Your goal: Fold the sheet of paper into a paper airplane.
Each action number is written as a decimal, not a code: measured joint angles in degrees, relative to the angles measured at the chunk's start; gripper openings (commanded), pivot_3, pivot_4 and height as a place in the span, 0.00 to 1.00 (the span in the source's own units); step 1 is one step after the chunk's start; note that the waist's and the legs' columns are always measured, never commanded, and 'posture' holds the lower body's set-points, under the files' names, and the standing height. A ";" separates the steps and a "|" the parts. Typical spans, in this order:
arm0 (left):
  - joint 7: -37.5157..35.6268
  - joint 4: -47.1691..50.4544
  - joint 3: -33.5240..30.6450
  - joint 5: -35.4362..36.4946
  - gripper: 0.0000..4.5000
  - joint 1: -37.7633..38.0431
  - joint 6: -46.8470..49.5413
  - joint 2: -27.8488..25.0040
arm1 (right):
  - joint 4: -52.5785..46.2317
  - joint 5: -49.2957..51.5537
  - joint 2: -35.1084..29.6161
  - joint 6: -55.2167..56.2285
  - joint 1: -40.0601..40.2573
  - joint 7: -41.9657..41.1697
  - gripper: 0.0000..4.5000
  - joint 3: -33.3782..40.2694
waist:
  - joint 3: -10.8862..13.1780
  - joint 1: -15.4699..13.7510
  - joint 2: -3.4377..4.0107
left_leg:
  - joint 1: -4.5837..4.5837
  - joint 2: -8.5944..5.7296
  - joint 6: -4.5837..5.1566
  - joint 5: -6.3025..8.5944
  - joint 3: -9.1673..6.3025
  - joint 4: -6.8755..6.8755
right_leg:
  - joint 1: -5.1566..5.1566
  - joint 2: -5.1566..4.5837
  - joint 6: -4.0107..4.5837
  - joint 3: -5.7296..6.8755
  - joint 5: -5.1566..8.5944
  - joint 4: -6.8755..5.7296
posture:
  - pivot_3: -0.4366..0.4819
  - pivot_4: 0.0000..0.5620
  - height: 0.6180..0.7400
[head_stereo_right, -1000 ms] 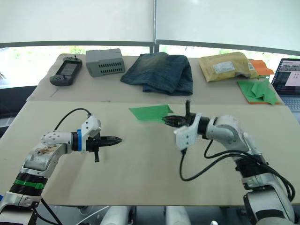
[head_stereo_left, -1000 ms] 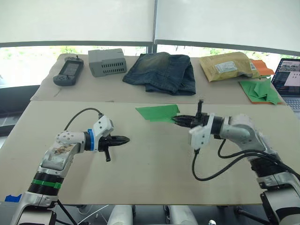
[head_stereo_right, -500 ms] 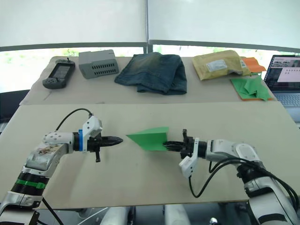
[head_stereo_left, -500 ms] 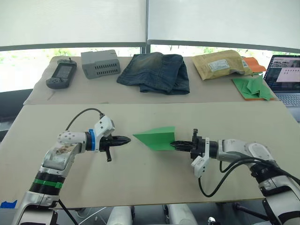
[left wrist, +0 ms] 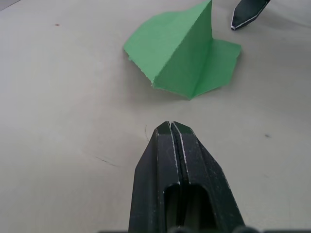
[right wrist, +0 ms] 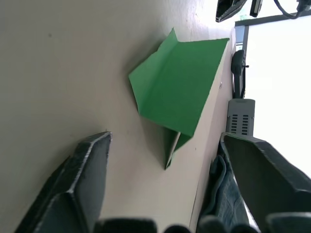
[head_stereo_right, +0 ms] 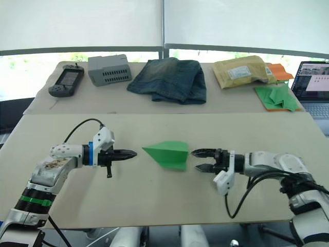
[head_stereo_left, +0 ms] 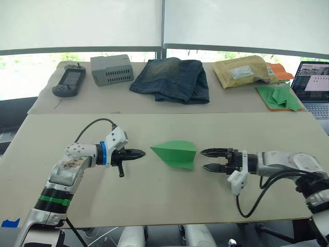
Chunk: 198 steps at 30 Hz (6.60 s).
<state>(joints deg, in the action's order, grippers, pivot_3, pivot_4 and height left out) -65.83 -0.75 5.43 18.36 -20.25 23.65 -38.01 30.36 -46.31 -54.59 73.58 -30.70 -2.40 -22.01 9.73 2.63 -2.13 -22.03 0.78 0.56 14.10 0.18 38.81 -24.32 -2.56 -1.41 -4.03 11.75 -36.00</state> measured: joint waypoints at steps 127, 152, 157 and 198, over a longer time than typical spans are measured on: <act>-4.65 4.86 14.03 -4.90 0.00 0.87 -1.62 1.92 | -48.62 72.39 17.91 -112.03 22.63 -50.13 0.00 16.63 | -0.01 -1.51 0.10 | -0.13 0.07 0.05 0.03 -0.13 0.12 | -0.03 0.10 -0.45 0.15 0.23 0.00 | 0.48 0.27 0.91; -6.97 2.65 14.76 -4.85 0.00 -1.13 -1.20 1.66 | -38.58 37.43 13.42 -43.38 34.56 -42.96 0.00 8.18 | -0.02 -1.78 0.10 | 0.01 0.05 0.05 0.03 -0.06 0.13 | 0.07 0.09 -0.38 0.10 0.29 -0.04 | 0.48 0.27 0.91; -6.79 2.59 14.16 -4.30 0.00 -1.14 0.46 1.74 | -36.85 34.47 13.52 -41.35 33.71 -40.47 0.00 7.26 | -0.07 -1.62 0.05 | 0.15 0.07 0.05 0.03 -0.06 0.13 | 0.17 0.11 -0.31 0.11 0.33 -0.08 | 0.48 0.27 0.91; -2.89 -5.80 17.87 -4.77 0.00 -6.47 0.23 12.52 | -44.23 40.99 7.00 -48.29 40.09 -40.37 0.49 11.15 | -0.35 -1.90 0.06 | 0.16 0.02 0.05 0.03 -0.09 0.14 | 0.25 0.12 -0.34 0.07 0.32 -0.08 | 0.48 0.27 0.91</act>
<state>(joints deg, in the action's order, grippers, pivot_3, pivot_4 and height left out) -68.72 -6.56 23.31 13.60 -26.72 23.88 -25.49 -13.86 -5.32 -47.59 25.29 9.39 -42.78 -10.85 9.38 0.72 -2.06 -21.88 0.80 0.61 14.13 0.09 38.95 -24.06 -2.44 -1.75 -3.96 12.07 -36.08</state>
